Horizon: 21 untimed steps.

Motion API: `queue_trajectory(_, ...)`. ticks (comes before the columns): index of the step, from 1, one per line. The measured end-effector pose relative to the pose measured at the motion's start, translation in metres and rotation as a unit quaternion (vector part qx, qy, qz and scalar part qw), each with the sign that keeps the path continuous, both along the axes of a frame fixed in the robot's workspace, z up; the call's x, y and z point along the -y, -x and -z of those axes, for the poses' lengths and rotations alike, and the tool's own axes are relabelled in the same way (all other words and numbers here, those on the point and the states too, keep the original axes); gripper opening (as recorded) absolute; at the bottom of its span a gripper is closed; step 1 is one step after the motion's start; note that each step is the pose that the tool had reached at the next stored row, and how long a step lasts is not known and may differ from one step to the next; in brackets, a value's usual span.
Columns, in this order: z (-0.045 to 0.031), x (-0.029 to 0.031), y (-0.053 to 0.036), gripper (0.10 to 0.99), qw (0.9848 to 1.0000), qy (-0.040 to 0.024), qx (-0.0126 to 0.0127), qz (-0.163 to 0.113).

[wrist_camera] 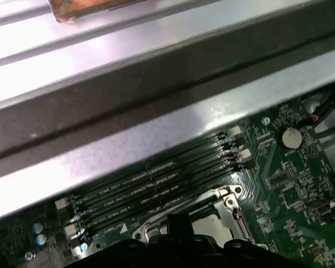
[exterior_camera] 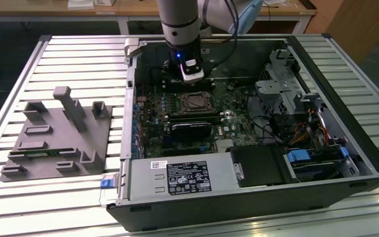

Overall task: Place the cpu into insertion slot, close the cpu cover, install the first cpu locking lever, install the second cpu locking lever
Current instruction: 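Install the first cpu locking lever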

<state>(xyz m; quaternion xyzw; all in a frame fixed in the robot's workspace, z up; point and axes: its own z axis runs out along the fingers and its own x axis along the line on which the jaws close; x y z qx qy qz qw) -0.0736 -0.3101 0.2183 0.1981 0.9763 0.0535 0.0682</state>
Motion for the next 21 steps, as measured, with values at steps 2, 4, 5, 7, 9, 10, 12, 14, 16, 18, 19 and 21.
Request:
queue_trajectory(2,-0.0001,0.0016,-0.0001,0.106,1.0,0.007,-0.0032,0.0)
queue_trajectory(4,0.0001,0.005,0.0,0.106,0.9999,0.0097,-0.0053,0.0)
queue_trajectory(5,0.0001,0.0072,0.0,0.106,0.9999,0.0104,-0.006,0.0)
queue_trajectory(7,0.0004,0.0119,0.0,0.106,0.9999,0.0114,-0.0073,0.0)
queue_trajectory(9,0.0005,0.0168,-0.0001,0.106,0.9999,0.0124,-0.0087,0.0)
queue_trajectory(10,0.0006,0.0188,-0.0001,0.106,0.9999,0.013,-0.0093,0.0)
queue_trajectory(12,0.0006,0.0204,-0.0001,0.106,0.9998,0.0154,-0.0097,0.0)
queue_trajectory(14,0.0006,0.0205,-0.0001,0.106,0.9998,0.016,-0.0098,0.0)
queue_trajectory(16,0.0007,0.0206,-0.0003,0.106,0.9998,0.0165,-0.0102,-0.001)
queue_trajectory(18,0.0009,0.0206,-0.0013,0.106,0.9997,0.0193,-0.0139,-0.005)
queue_trajectory(19,0.0009,0.0206,-0.0019,0.106,0.9996,0.0216,-0.0166,-0.007)
queue_trajectory(21,0.0013,0.0206,-0.0036,0.106,0.9992,0.0276,-0.0238,-0.014)
